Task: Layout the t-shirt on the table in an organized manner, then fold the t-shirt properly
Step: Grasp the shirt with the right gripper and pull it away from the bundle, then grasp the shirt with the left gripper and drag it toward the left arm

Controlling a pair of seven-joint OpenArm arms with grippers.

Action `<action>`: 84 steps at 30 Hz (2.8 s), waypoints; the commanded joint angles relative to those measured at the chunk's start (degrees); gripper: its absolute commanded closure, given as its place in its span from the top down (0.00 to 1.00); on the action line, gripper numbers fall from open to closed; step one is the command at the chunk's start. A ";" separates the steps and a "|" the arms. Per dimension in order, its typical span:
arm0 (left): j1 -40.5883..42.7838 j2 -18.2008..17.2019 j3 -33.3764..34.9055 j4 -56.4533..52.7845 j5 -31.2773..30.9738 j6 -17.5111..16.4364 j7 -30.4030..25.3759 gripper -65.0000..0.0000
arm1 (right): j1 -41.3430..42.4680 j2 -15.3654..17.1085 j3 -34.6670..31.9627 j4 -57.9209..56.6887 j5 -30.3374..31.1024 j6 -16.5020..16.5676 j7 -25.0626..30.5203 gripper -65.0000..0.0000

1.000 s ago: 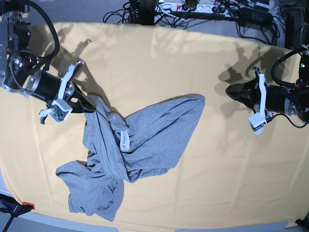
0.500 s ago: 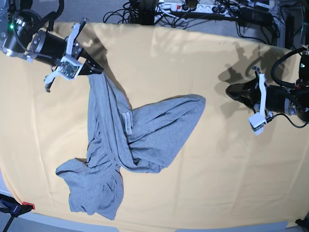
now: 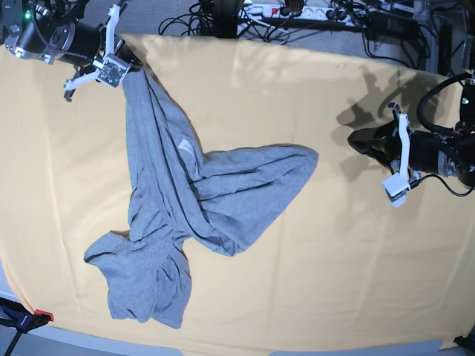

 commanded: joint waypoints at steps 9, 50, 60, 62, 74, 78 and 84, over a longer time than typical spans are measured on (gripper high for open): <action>-1.31 -1.14 -0.81 0.52 -0.99 -0.37 -0.82 0.00 | -1.07 0.79 0.33 0.96 -9.57 -1.84 7.72 0.04; -20.50 30.93 14.25 -31.58 29.38 1.36 -12.37 0.38 | 3.52 0.66 0.33 0.96 -25.92 -18.69 18.60 0.67; -23.28 27.04 8.72 -26.67 19.26 1.27 -2.05 0.00 | 3.54 0.68 0.31 0.96 -25.70 -18.69 18.67 0.67; -23.32 24.48 6.08 -23.23 12.00 -0.47 -0.82 0.00 | 3.52 0.66 0.31 0.96 -25.68 -18.67 19.04 0.67; -20.50 7.72 1.84 -17.33 -0.99 -0.47 -0.82 0.00 | 3.98 0.66 0.31 0.96 -25.03 -18.45 24.65 0.67; -18.21 4.20 1.84 -17.35 2.62 -0.47 -0.82 0.00 | 7.06 0.66 0.31 0.96 -20.92 -17.77 23.74 0.67; -14.80 3.15 1.84 -17.35 12.24 -0.47 -0.82 0.00 | 10.05 0.63 0.31 0.96 -19.61 -17.79 23.71 0.67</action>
